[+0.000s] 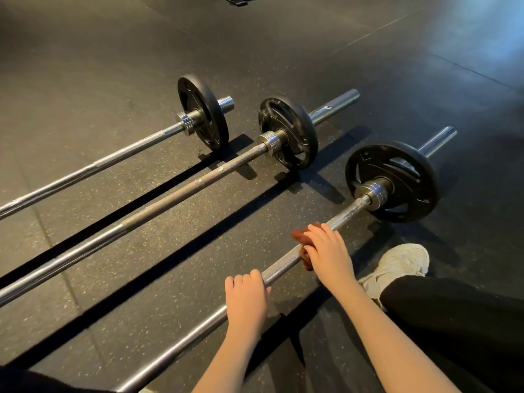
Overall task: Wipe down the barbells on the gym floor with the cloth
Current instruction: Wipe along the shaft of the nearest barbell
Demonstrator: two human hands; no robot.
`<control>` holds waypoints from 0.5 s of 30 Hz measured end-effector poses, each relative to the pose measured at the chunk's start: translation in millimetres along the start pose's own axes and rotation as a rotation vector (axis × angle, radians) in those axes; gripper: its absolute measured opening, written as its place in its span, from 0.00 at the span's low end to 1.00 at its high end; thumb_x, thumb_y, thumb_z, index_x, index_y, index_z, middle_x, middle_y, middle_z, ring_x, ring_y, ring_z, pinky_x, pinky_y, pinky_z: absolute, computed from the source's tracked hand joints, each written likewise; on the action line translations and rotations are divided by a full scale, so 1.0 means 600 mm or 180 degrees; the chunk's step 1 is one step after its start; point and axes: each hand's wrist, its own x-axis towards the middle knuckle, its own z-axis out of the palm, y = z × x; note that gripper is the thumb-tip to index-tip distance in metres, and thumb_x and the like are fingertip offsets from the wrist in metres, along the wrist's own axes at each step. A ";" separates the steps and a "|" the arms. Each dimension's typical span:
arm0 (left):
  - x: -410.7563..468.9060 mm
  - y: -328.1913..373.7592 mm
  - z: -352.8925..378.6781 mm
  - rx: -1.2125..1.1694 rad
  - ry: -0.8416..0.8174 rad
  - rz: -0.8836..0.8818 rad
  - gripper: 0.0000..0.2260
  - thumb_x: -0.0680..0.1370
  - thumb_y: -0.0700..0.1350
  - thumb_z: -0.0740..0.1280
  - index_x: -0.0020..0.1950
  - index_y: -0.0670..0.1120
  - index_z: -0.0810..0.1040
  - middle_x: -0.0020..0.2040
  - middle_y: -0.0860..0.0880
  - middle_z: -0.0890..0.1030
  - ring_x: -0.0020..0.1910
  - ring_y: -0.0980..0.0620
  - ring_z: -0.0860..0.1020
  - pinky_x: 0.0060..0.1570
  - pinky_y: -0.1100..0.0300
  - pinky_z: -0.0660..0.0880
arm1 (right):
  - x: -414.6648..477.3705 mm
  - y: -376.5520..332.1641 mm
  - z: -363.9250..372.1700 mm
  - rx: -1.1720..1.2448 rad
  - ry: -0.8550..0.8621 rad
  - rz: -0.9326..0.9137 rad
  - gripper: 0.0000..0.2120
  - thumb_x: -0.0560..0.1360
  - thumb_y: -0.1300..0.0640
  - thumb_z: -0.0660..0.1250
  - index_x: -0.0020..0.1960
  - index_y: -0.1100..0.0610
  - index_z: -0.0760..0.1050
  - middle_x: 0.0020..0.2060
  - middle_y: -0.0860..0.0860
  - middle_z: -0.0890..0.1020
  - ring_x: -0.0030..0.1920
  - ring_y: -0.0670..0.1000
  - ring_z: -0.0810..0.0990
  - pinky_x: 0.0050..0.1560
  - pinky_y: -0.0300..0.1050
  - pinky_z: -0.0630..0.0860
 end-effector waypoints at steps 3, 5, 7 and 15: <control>0.006 -0.010 -0.010 -0.0249 -0.0133 0.0043 0.12 0.81 0.59 0.55 0.50 0.51 0.68 0.51 0.52 0.78 0.56 0.49 0.74 0.62 0.54 0.61 | -0.022 -0.049 0.033 0.0298 0.0212 0.0198 0.15 0.81 0.55 0.60 0.67 0.50 0.74 0.72 0.46 0.69 0.76 0.48 0.56 0.76 0.53 0.59; 0.006 -0.024 -0.012 -0.0458 -0.0294 0.0061 0.11 0.82 0.57 0.52 0.50 0.51 0.67 0.52 0.53 0.77 0.59 0.50 0.72 0.68 0.51 0.58 | -0.043 -0.068 0.049 0.0171 -0.0023 -0.0228 0.15 0.82 0.54 0.58 0.68 0.50 0.73 0.72 0.45 0.69 0.77 0.48 0.54 0.76 0.49 0.56; 0.001 -0.041 -0.011 -0.0519 -0.0466 0.0056 0.12 0.83 0.55 0.50 0.52 0.51 0.68 0.53 0.53 0.76 0.61 0.50 0.71 0.70 0.48 0.54 | -0.030 -0.056 0.026 -0.0061 -0.0279 -0.0570 0.15 0.82 0.53 0.57 0.67 0.50 0.72 0.70 0.44 0.69 0.76 0.48 0.56 0.75 0.46 0.55; -0.040 -0.083 -0.018 -0.0648 -0.0591 -0.0133 0.08 0.83 0.54 0.53 0.49 0.52 0.66 0.51 0.55 0.75 0.62 0.53 0.70 0.73 0.45 0.48 | -0.048 -0.103 0.072 0.0116 0.0040 -0.0064 0.13 0.82 0.53 0.58 0.64 0.54 0.74 0.67 0.46 0.73 0.76 0.50 0.57 0.77 0.49 0.54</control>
